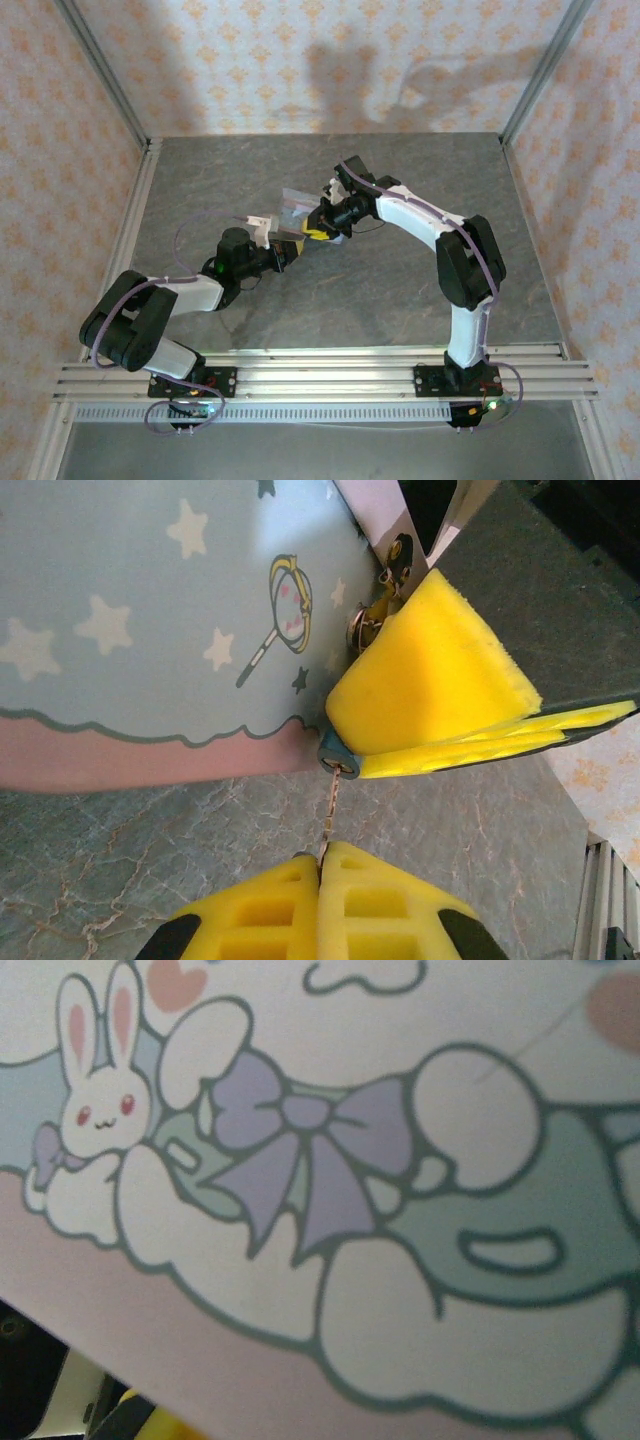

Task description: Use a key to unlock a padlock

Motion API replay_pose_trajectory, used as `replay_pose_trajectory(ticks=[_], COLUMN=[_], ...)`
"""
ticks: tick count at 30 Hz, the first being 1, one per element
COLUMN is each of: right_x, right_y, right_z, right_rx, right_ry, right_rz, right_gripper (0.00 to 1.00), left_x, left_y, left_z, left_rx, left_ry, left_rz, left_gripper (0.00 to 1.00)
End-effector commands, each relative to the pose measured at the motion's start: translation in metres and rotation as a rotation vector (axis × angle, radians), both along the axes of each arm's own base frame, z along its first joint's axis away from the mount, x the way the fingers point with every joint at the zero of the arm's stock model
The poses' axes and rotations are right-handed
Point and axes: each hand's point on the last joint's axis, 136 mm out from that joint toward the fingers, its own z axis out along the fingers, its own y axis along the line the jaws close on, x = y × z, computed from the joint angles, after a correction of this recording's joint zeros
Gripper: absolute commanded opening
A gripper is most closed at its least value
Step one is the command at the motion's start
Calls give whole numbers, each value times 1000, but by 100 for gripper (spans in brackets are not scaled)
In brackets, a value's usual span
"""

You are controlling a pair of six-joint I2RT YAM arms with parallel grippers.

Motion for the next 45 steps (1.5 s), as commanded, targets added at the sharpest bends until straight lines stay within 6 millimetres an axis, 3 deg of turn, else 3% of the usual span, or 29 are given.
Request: replay_pose_trajectory(ticks=[1,17,28,45], right_x=[-19,-27,-29,-23], right_y=[7,6,-1,3], right_z=[35,32,23,23], right_rx=[73,75,13,37], right_ry=[-26,8,26,58], right_rz=[92,137,130,66], right_gripper=[0,0,0,0], left_x=[7,13,17,17], left_y=[1,0,-1,-16], left_z=[23,24,39,26], left_rx=[5,-12,-32,-52], left_ry=[-99,-105,-149,-129], left_rz=[18,26,45,31], left_gripper=[0,0,0,0])
